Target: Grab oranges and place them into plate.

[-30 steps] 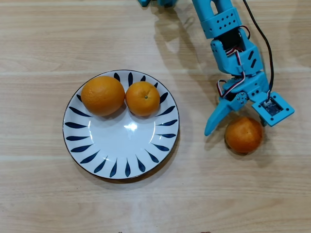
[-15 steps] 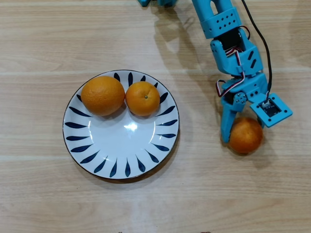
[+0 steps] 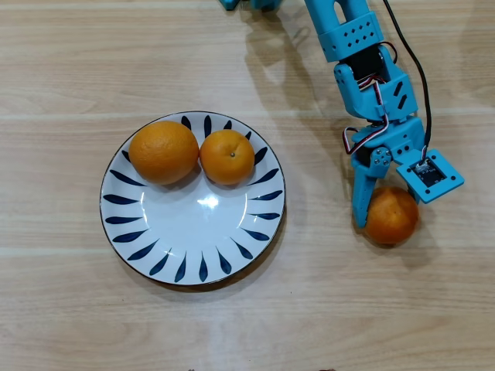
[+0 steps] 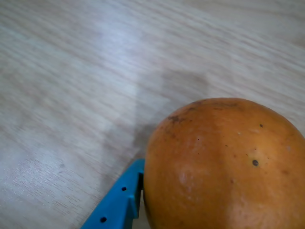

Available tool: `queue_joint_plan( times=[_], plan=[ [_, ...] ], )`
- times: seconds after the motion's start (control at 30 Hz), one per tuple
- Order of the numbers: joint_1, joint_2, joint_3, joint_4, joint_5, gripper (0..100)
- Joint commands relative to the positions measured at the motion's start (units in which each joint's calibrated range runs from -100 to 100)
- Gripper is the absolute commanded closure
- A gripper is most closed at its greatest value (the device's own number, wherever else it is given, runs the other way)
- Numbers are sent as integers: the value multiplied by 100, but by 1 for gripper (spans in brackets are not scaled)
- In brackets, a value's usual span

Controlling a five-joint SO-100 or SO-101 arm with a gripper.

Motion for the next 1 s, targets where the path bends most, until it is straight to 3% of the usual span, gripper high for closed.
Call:
queue_joint_plan(
  times=[0.0,0.33,0.67,0.97],
  plan=[
    [-109,-169,-242,-108,-27,67],
    [-222,-380,-994,4,35,67],
    [149,-1276,-1673,2006,495,67],
    [1060,-2223,-1945,2350,1002,67]
  ],
)
